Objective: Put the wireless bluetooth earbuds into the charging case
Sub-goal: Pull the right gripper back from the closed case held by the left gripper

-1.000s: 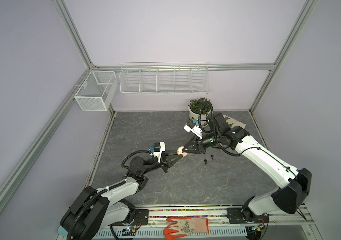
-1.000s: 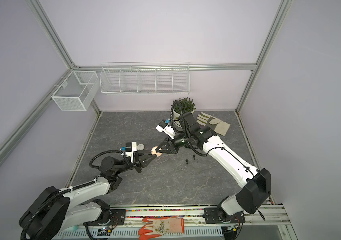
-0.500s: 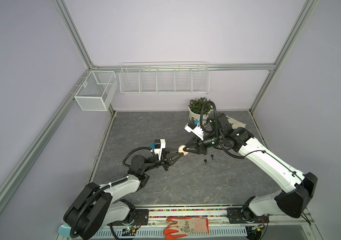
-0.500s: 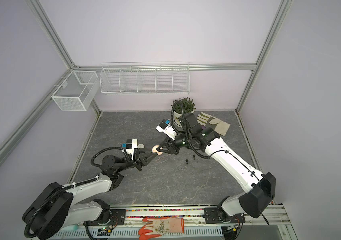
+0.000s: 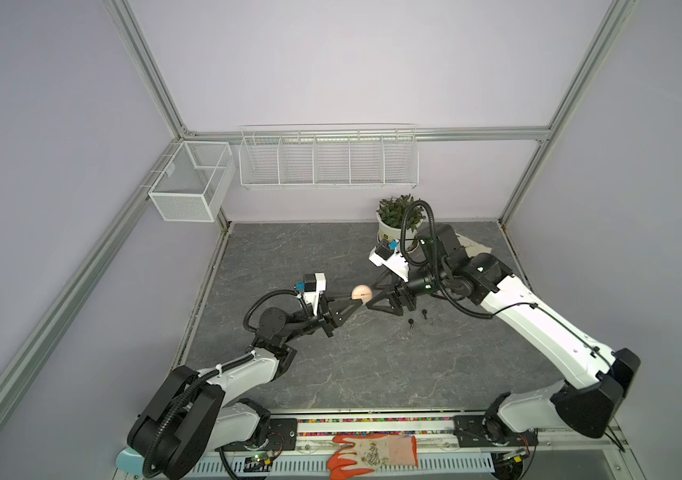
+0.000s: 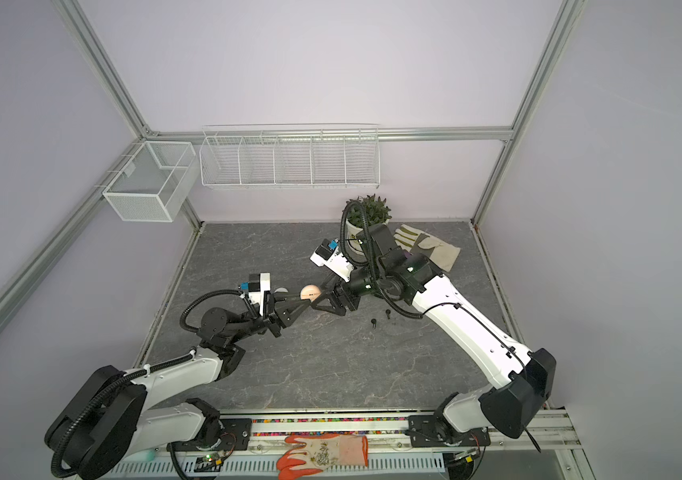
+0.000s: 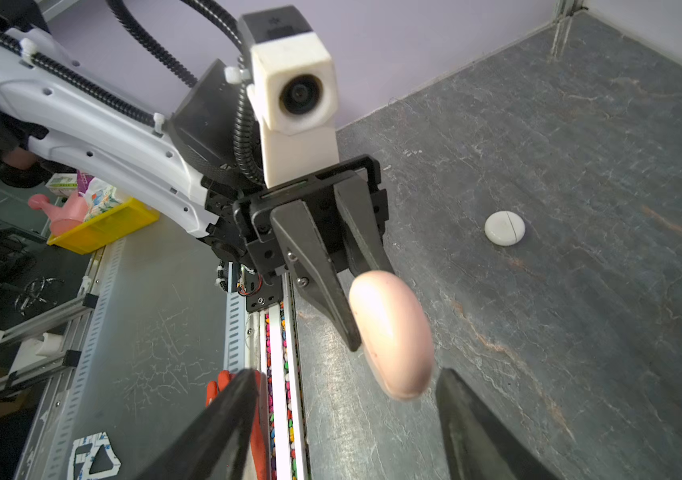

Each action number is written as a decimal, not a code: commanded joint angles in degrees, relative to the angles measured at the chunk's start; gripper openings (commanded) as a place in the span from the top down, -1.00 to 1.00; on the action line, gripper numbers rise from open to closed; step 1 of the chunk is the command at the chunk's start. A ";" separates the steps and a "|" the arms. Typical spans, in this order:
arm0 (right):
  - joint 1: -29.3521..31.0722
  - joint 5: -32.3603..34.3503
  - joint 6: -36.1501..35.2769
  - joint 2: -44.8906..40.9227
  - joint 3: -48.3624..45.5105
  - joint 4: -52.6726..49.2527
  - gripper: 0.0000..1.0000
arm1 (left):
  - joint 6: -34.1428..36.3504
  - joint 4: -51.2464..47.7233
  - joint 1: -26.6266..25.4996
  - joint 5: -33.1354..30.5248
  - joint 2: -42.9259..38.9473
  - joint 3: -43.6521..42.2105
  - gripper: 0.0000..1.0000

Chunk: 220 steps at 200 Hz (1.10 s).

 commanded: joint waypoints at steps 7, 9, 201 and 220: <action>-1.84 -4.72 -0.31 -0.64 2.57 -2.22 -0.54 | 0.02 0.96 0.39 1.45 0.19 1.83 1.00; -2.06 -4.79 -0.09 -0.36 2.77 -2.21 -0.54 | 0.08 0.96 0.39 1.58 0.26 1.87 1.00; -3.04 -14.07 -4.85 13.04 12.64 -11.90 0.38 | -0.36 2.50 0.66 2.94 0.01 1.36 1.00; -3.02 -14.25 -4.76 13.13 12.62 -11.84 0.45 | -0.76 2.54 0.64 2.94 -0.05 1.44 1.00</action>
